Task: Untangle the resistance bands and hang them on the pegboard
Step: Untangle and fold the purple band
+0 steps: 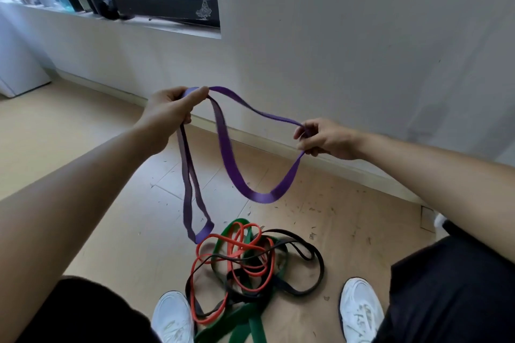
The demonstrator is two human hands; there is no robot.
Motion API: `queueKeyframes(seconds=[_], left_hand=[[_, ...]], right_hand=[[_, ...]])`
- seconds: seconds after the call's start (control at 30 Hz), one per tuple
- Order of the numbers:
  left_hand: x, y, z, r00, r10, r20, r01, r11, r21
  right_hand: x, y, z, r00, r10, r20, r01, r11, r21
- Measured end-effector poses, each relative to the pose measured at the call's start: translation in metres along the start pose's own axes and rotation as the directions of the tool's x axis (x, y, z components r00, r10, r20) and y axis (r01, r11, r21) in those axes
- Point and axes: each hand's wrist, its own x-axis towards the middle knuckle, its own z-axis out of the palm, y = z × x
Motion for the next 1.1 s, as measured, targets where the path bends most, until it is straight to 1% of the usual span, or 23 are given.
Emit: queueKeyframes(seconds=[0.03,0.07,0.1,0.17,0.2,0.3,0.4,0.43,0.47,0.5,0.57,0.63,0.7,0.73,0.8,0.87,0.97,1.0,1.03,1.07,1.1], left_hand=[[0.000,0.000,-0.002,1.000,-0.002,0.002,0.002,1.000,-0.014],[0.000,0.001,-0.003,1.000,0.000,0.007,0.000,1.000,-0.022],[0.000,0.001,-0.003,1.000,0.004,0.016,-0.004,1.000,-0.021],[-0.001,0.002,-0.001,0.999,0.016,0.038,-0.016,1.000,-0.017],[-0.002,0.003,0.002,0.999,0.020,0.045,-0.019,1.000,-0.022],[-0.002,0.007,0.006,0.998,0.034,0.055,-0.031,0.998,-0.050],[-0.001,0.011,0.005,0.997,0.040,0.059,-0.035,0.996,-0.080],[0.000,0.013,0.004,0.998,0.037,0.044,-0.033,0.994,-0.101],[0.001,0.014,0.002,0.999,0.033,0.024,-0.030,0.991,-0.129],[0.002,0.016,0.000,1.000,0.026,0.003,-0.025,0.986,-0.165],[0.005,0.016,-0.007,1.000,0.014,-0.018,-0.018,0.972,-0.235],[0.004,0.013,-0.009,1.000,0.020,0.006,-0.018,0.974,-0.224],[0.003,0.009,-0.007,0.998,0.019,0.054,-0.009,0.983,-0.181],[0.002,0.007,-0.005,0.997,0.010,0.070,0.001,0.987,-0.162],[0.003,0.003,-0.004,0.997,-0.003,0.081,0.014,0.991,-0.133],[0.006,0.000,-0.007,0.998,-0.013,0.063,0.020,0.994,-0.108],[0.007,-0.004,-0.008,0.999,-0.033,0.007,0.033,0.997,-0.071],[0.007,-0.004,-0.007,0.999,-0.039,-0.012,0.038,0.997,-0.068],[0.007,-0.005,-0.005,0.998,-0.047,-0.029,0.045,0.997,-0.062],[0.007,-0.005,-0.003,0.998,-0.053,-0.042,0.051,0.997,-0.052],[0.007,-0.006,0.000,0.997,-0.056,-0.047,0.054,0.998,-0.038]], right_hand=[[0.000,0.002,-0.002,0.999,-0.001,-0.034,0.000,0.999,-0.039],[-0.001,0.003,-0.004,0.998,-0.011,-0.060,0.004,0.992,-0.124],[-0.002,0.005,-0.006,0.997,-0.031,-0.076,0.011,0.968,-0.252],[-0.003,0.006,-0.005,0.996,-0.068,-0.056,0.031,0.865,-0.501],[-0.002,0.008,-0.003,0.997,-0.068,-0.032,0.037,0.822,-0.568],[0.001,0.012,0.003,0.996,-0.089,-0.001,0.064,0.729,-0.682],[0.003,0.014,0.008,0.968,-0.248,-0.042,0.099,0.529,-0.843],[0.003,0.014,0.007,0.956,-0.289,-0.054,0.099,0.490,-0.866],[0.003,0.014,0.004,0.949,-0.306,-0.077,0.086,0.487,-0.869],[0.002,0.015,0.000,0.949,-0.294,-0.110,0.063,0.520,-0.852],[-0.001,0.020,-0.013,0.966,-0.192,-0.171,-0.004,0.655,-0.756],[-0.005,0.029,-0.027,0.978,-0.039,-0.206,-0.097,0.789,-0.607],[-0.007,0.036,-0.039,0.969,0.077,-0.234,-0.171,0.895,-0.412],[-0.008,0.039,-0.043,0.967,0.107,-0.232,-0.180,0.931,-0.319],[-0.010,0.042,-0.050,0.971,0.142,-0.193,-0.176,0.969,-0.171],[-0.014,0.040,-0.053,0.981,0.148,-0.128,-0.160,0.983,-0.086],[-0.018,0.032,-0.058,0.988,0.144,-0.057,-0.146,0.989,-0.027],[-0.019,0.032,-0.059,0.989,0.143,-0.040,-0.144,0.989,-0.040],[-0.019,0.033,-0.058,0.989,0.142,-0.028,-0.145,0.984,-0.101],[-0.019,0.033,-0.056,0.990,0.139,-0.026,-0.141,0.966,-0.216],[-0.019,0.036,-0.054,0.991,0.131,-0.034,-0.134,0.920,-0.369]])
